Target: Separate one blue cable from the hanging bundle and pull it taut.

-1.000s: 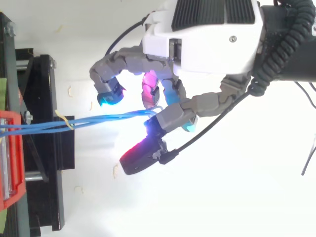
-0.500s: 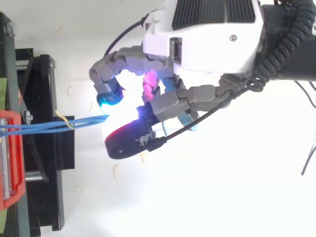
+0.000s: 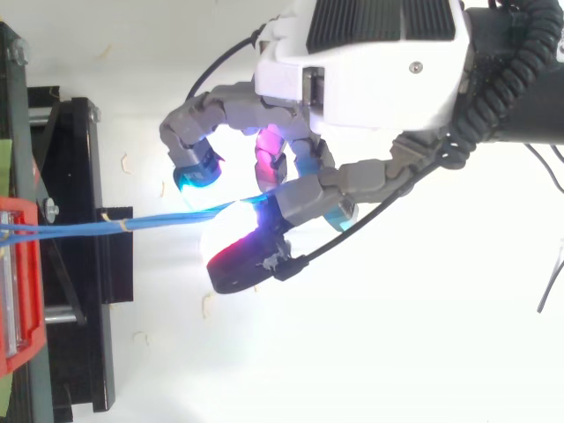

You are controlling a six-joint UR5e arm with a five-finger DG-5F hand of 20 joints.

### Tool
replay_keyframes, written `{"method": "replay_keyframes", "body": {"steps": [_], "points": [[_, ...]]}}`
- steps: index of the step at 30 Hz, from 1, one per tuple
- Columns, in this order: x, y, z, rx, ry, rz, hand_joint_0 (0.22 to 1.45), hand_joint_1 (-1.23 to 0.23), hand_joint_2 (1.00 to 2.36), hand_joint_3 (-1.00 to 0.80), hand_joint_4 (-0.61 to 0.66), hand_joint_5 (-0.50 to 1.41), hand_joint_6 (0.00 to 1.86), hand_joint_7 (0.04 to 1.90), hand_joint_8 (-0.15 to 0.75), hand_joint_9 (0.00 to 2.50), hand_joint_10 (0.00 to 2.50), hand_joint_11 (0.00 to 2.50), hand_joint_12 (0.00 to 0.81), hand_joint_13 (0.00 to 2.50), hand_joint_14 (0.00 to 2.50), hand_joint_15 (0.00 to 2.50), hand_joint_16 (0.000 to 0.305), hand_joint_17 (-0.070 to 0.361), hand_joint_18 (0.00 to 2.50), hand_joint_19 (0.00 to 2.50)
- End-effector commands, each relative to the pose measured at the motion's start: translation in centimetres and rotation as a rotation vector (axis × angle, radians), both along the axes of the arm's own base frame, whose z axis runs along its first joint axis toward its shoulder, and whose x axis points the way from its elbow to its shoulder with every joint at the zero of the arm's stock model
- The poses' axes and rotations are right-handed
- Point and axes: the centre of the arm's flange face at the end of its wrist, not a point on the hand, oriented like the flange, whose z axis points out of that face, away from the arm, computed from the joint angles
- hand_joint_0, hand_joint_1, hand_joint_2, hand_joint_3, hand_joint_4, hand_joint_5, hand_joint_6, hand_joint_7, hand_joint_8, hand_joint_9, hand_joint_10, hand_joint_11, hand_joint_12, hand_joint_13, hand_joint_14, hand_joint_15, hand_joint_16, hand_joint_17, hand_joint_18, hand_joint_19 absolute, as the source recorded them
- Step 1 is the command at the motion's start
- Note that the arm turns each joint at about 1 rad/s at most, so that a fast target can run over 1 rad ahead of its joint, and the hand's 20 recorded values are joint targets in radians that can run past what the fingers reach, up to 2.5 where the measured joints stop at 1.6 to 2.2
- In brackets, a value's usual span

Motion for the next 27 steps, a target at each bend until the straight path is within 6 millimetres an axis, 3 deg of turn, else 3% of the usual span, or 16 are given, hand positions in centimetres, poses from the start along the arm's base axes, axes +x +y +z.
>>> {"method": "replay_keyframes", "body": {"steps": [1, 8, 10, 12, 18, 27], "points": [[0.00, 0.00, -0.02, 0.000, 0.001, 0.000, 0.66, -0.81, 1.01, -0.31, 0.07, 0.14, 0.50, 1.38, 0.118, 1.87, 0.01, 0.30, 0.227, 1.20, 0.01, 0.40, 0.045, 0.102, 0.69, 0.52], [-0.02, -0.11, -0.02, 0.000, 0.001, -0.001, 0.62, -0.79, 1.01, -0.38, 0.07, 0.13, 0.50, 1.38, 0.114, 1.86, 0.01, 0.31, 0.224, 1.19, 0.02, 0.41, 0.045, 0.100, 0.68, 0.53], [-0.02, -0.11, -0.02, 0.000, 0.001, -0.001, 0.56, -0.72, 1.00, -0.47, 0.08, 0.13, 0.50, 1.38, 0.110, 1.87, 0.01, 0.31, 0.228, 1.19, 0.02, 0.40, 0.046, 0.104, 0.68, 0.53], [-0.04, -0.12, -0.09, 0.000, 0.002, -0.001, 0.48, -0.54, 1.00, -0.50, 0.08, 0.14, 0.50, 1.36, 0.112, 1.89, 0.01, 0.26, 0.240, 1.22, 0.01, 0.39, 0.052, 0.118, 0.72, 0.50], [0.00, -0.11, -0.01, 0.000, -0.001, -0.001, 0.53, -0.26, 1.00, -0.50, 0.04, 0.14, 0.50, 1.35, 0.096, 1.91, 0.01, 0.26, 0.224, 1.23, 0.01, 0.39, 0.048, 0.108, 0.70, 0.52], [0.00, -0.11, -0.01, -0.001, -0.001, -0.001, 0.71, -0.57, 1.00, -0.47, 0.04, 0.14, 0.50, 1.34, 0.065, 1.96, 0.01, 0.31, 0.223, 1.23, 0.02, 0.39, 0.043, 0.097, 0.70, 0.53]]}}
